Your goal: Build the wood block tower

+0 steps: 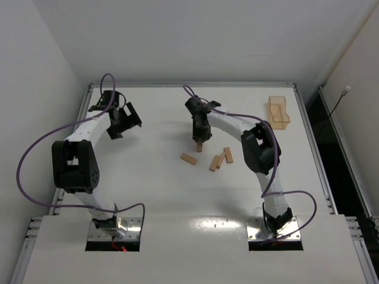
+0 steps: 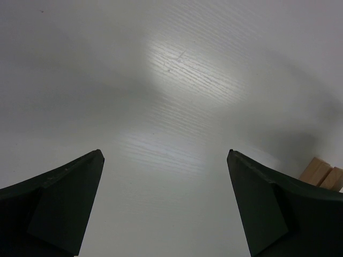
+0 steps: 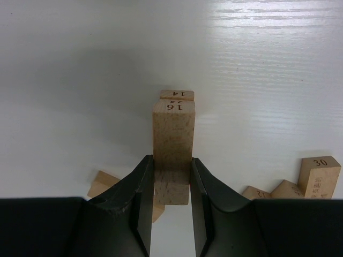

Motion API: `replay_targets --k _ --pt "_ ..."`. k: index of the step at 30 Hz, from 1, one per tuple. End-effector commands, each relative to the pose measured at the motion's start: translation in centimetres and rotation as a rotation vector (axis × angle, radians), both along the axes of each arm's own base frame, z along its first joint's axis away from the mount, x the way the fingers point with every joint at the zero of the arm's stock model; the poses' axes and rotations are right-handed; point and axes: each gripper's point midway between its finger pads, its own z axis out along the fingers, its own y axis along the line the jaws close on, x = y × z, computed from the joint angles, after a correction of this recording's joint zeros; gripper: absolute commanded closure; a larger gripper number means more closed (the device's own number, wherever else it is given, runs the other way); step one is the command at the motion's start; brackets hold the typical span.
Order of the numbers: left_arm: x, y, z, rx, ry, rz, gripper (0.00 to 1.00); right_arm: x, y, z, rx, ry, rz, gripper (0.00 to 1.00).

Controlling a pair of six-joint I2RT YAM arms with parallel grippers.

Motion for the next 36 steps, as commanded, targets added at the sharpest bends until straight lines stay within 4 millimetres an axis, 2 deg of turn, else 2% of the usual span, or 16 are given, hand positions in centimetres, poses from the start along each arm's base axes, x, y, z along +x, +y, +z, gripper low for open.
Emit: replay_targets --k 1,9,12,15,17,18,19,21,24,26,27,30,33,34,36 --pt "1.4 0.1 1.2 -0.010 -0.042 0.009 0.00 0.9 0.7 0.4 0.027 -0.018 0.007 0.83" --pt "1.2 0.1 1.1 -0.010 -0.033 0.009 0.00 0.7 0.6 0.1 0.022 -0.011 0.007 0.71" --pt "1.2 0.1 1.1 -0.010 -0.033 0.009 0.00 0.4 0.4 -0.1 0.017 -0.003 0.007 0.71" --pt "1.2 0.1 1.1 -0.010 -0.033 0.009 0.00 0.4 0.4 -0.1 0.017 -0.003 0.006 0.62" --pt "1.2 0.1 1.1 -0.010 -0.033 0.009 0.00 0.4 0.4 -0.1 0.017 -0.003 0.007 0.59" --pt "1.2 0.1 1.1 -0.010 -0.033 0.009 0.00 0.4 0.4 -0.1 0.017 -0.003 0.007 0.52" --pt "1.2 0.1 1.1 -0.010 -0.033 0.009 0.00 0.4 0.4 -0.1 0.017 -0.003 0.007 0.50" --pt "1.2 0.1 1.1 -0.010 -0.033 0.009 0.00 0.4 0.4 -0.1 0.017 -0.003 0.007 0.49" --pt "1.2 0.1 1.1 -0.010 -0.033 0.009 0.00 0.5 0.8 -0.1 0.032 -0.002 0.024 0.36" --pt "1.2 0.3 1.4 -0.001 -0.042 0.015 0.00 0.5 0.7 0.1 0.033 -0.011 0.037 0.32" --pt "1.2 0.3 1.4 -0.001 -0.042 0.015 0.00 0.5 0.7 0.1 0.030 -0.012 0.046 0.27" --pt "1.1 0.3 1.6 -0.001 -0.051 0.015 0.00 1.3 1.6 2.2 0.083 -0.087 0.119 0.19" --pt "0.7 -0.2 2.1 0.005 -0.063 -0.004 0.00 1.8 2.8 4.4 0.108 -0.205 0.284 0.18" --pt "0.4 0.1 2.2 0.020 -0.068 -0.005 0.00 2.1 2.7 6.2 0.119 -0.282 0.328 0.17" --pt "-0.3 -0.4 2.3 0.060 -0.071 -0.023 0.00 1.7 1.9 7.5 0.064 -0.336 0.402 0.15"
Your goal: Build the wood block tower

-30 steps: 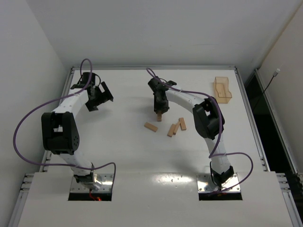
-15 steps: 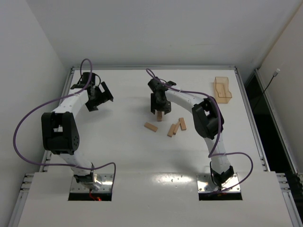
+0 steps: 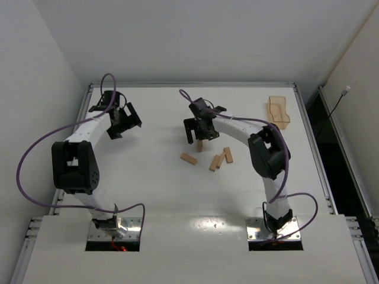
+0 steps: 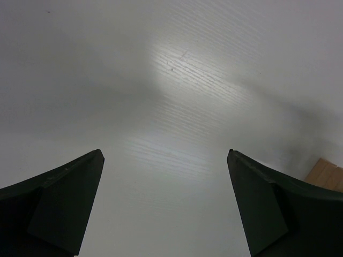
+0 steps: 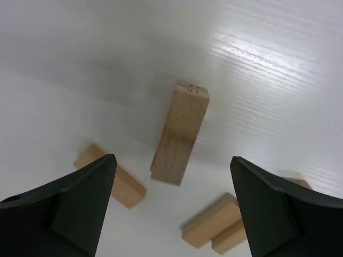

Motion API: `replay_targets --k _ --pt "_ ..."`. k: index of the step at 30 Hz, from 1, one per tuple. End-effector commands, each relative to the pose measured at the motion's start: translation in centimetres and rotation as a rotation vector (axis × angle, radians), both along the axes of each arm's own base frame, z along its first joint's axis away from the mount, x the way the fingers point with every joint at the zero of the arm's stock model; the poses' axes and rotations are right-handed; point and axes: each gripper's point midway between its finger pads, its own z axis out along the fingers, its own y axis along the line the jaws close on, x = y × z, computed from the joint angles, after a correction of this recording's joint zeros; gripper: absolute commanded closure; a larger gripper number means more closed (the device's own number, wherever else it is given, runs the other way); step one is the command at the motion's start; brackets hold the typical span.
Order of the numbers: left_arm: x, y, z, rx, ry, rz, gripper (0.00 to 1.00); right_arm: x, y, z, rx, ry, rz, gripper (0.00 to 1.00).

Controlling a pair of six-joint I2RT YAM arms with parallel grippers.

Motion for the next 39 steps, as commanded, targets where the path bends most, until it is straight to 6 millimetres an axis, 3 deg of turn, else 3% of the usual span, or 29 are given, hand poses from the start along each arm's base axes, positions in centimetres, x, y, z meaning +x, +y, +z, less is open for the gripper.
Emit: replay_targets --k 1,4,5,7,8,9,10,11,12,13,14,16,17,18,19,20,21,23,24,26,27,29,31,37,39 --pt "-0.9 -0.6 2.5 0.047 -0.074 -0.034 0.00 1.6 0.6 7.9 0.037 -0.265 0.174 0.15" --pt "-2.1 -2.3 3.2 0.076 -0.098 -0.149 0.00 1.3 -2.0 9.8 -0.034 -0.353 0.200 0.15" --pt "-2.2 -2.8 4.0 0.092 -0.124 -0.187 0.00 0.7 -3.6 11.0 -0.059 -0.389 0.200 0.15" --pt "-2.8 -5.3 4.4 0.098 -0.146 -0.367 0.00 0.4 -6.3 11.9 -0.157 -0.447 0.224 0.14" --pt "-3.3 -6.0 4.7 0.099 -0.155 -0.431 0.00 0.2 -7.1 12.8 -0.185 -0.481 0.227 0.14" --pt "-3.7 -7.7 4.8 0.082 -0.166 -0.526 0.00 -0.2 -8.0 15.3 -0.176 -0.543 0.226 0.14" --pt "-4.2 -9.0 4.9 0.083 -0.193 -0.676 0.00 -0.8 -8.7 15.5 -0.210 -0.556 0.270 0.12" --pt "-5.4 -11.6 5.0 -0.020 -0.193 -0.816 0.00 -1.0 -9.3 16.5 -0.219 -0.580 0.276 0.12" --pt "-5.3 -12.8 5.9 -0.032 -0.223 -0.896 0.00 -1.5 -10.0 17.3 -0.237 -0.586 0.284 0.12" --pt "-5.6 -14.7 5.1 -0.018 -0.233 -1.061 0.00 -2.1 -11.3 18.4 -0.256 -0.599 0.296 0.11" --pt "-6.7 -17.4 6.4 -0.057 -0.239 -1.209 0.00 -2.9 -12.5 17.9 -0.272 -0.568 0.308 0.09" --pt "-7.0 -19.3 6.1 -0.013 -0.245 -1.458 0.00 -4.0 -13.3 18.4 -0.261 -0.580 0.327 0.07" --pt "-8.6 -19.8 3.8 -0.069 -0.111 -1.547 0.04 -5.1 -13.8 19.6 -0.249 -0.609 0.334 0.06" --pt "-8.8 -20.4 3.7 -0.058 -0.098 -1.627 0.05 -5.4 -14.3 19.8 -0.239 -0.618 0.327 0.06" --pt "-8.1 -22.2 5.0 0.001 -0.175 -1.770 0.06 -6.2 -15.1 19.3 -0.250 -0.589 0.324 0.06" --pt "-8.2 -22.7 4.7 0.024 -0.163 -1.842 0.06 -6.9 -15.4 18.9 -0.255 -0.575 0.327 0.06" --pt "-9.2 -22.5 2.9 0.015 -0.056 -1.911 0.07 -7.3 -16.4 19.0 -0.271 -0.573 0.306 0.06" --pt "-9.4 -24.1 2.5 0.088 -0.076 -2.054 0.11 -7.6 -18.2 19.0 -0.282 -0.549 0.259 0.06" --pt "-9.8 -23.8 1.7 0.129 -0.051 -2.098 0.18 -7.8 -18.9 19.4 -0.285 -0.556 0.238 0.06" --pt "-10.9 -24.1 0.5 0.169 -0.041 -2.213 0.23 -7.7 -20.5 19.5 -0.291 -0.546 0.193 0.06" --pt "-11.5 -23.7 -0.3 0.181 -0.003 -2.237 0.23 -7.7 -21.1 19.9 -0.293 -0.556 0.172 0.06" --pt "-11.6 -23.5 -1.0 0.183 -0.004 -2.259 0.33 -8.0 -22.7 19.7 -0.300 -0.533 0.133 0.06" --pt "-11.5 -23.1 -2.1 0.210 0.011 -2.266 0.39 -8.1 -23.0 19.9 -0.278 -0.537 0.125 0.06" --pt "-9.8 -23.0 -3.0 0.315 -0.088 -2.270 0.63 -8.4 -24.6 19.8 -0.240 -0.527 0.063 0.06" --pt "-9.1 -23.5 -2.5 0.359 -0.163 -2.257 0.63 -8.4 -24.5 19.7 -0.213 -0.525 0.060 0.06"
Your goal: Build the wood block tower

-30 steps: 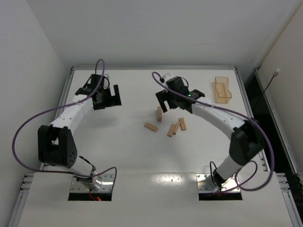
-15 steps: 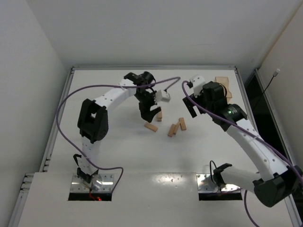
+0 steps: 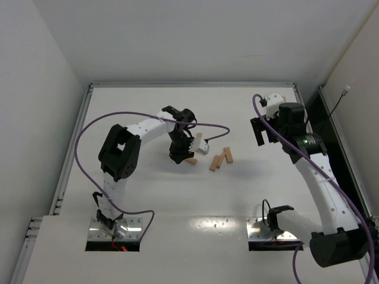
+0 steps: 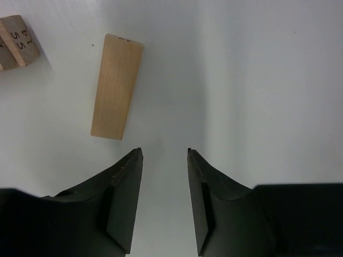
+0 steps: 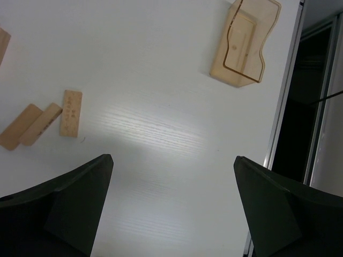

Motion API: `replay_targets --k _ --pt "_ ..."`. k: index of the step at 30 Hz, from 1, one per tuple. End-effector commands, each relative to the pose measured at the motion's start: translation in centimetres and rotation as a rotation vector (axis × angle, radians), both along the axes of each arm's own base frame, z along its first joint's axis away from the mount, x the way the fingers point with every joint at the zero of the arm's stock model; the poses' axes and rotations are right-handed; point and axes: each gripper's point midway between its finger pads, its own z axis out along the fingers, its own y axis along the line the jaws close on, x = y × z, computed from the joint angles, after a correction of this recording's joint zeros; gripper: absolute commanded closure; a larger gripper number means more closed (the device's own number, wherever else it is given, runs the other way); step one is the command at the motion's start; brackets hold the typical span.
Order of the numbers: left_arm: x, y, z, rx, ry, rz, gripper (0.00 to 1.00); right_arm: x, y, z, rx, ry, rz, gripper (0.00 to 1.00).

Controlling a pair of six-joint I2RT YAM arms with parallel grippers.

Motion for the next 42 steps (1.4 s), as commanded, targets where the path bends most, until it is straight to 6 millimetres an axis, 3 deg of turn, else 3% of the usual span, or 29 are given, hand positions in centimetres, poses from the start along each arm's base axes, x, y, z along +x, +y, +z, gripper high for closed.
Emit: replay_targets --k 1,9,26,37,42 --pt "2.0 -1.3 2.4 -0.114 -0.164 -0.060 0.65 -0.2 0.1 -0.3 0.044 0.005 0.006 0.06" --pt "2.9 -2.7 3.5 -0.230 -0.316 -0.064 0.52 -0.1 -0.1 -1.4 0.093 0.050 0.000 0.06" --pt "1.9 -5.2 1.4 -0.282 -0.359 -0.142 0.46 0.5 -0.3 -0.9 0.147 0.055 -0.009 0.07" --pt "0.5 -5.1 -0.2 -0.260 -0.303 -0.257 0.46 0.8 -1.0 -1.0 0.160 0.063 -0.037 0.07" --pt "0.7 -5.2 -0.4 -0.263 -0.317 -0.290 0.46 1.0 -1.2 -0.7 0.167 0.054 -0.040 0.07"
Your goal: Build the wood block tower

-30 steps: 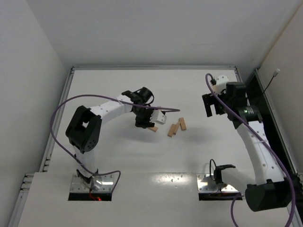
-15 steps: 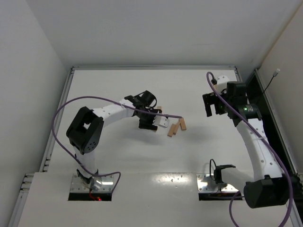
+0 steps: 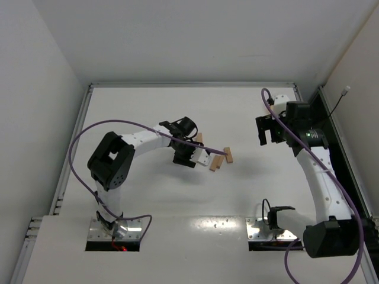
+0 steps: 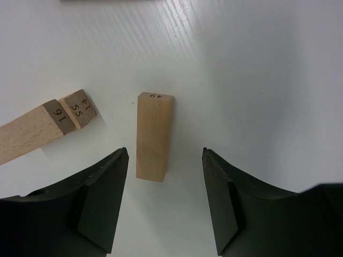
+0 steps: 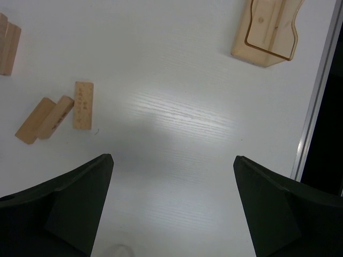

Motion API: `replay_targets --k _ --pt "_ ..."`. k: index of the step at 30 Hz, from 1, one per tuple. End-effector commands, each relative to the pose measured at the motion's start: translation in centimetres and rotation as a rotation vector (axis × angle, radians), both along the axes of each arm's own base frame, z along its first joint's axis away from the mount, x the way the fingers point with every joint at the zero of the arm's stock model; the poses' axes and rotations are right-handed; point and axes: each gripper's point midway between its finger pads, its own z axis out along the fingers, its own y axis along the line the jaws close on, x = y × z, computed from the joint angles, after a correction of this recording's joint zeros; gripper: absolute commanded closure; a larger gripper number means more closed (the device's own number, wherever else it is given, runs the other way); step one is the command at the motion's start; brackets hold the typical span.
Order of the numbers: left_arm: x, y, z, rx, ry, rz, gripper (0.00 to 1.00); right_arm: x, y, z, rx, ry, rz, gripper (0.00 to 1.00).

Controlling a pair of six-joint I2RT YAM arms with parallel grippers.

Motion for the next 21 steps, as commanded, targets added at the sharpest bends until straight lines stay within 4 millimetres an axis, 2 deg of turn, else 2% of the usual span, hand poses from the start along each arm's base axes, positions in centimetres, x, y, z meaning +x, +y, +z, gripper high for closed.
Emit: replay_targets --k 1,11,14,16,17,21 --pt "-0.4 -1.4 0.3 -0.041 -0.002 -0.085 0.46 0.8 0.3 2.1 0.034 -0.055 0.003 0.07" --pt "0.1 -2.1 -0.6 -0.047 -0.003 -0.105 0.46 0.8 -0.3 1.4 0.046 -0.027 -0.011 0.07" --pt "0.3 -2.2 -0.8 -0.046 -0.002 -0.105 0.46 1.0 -0.3 1.7 0.045 -0.036 -0.011 0.07" --pt "0.2 -2.1 -1.6 -0.034 0.014 -0.105 0.46 1.1 -0.3 1.5 0.046 -0.027 -0.011 0.07" --pt "0.5 -2.4 -1.3 -0.040 0.005 -0.105 0.46 1.1 -0.3 1.5 0.046 -0.027 -0.011 0.07" --pt "0.7 -2.6 -2.1 -0.032 0.021 -0.095 0.46 1.0 -0.1 1.1 0.059 -0.008 -0.011 0.07"
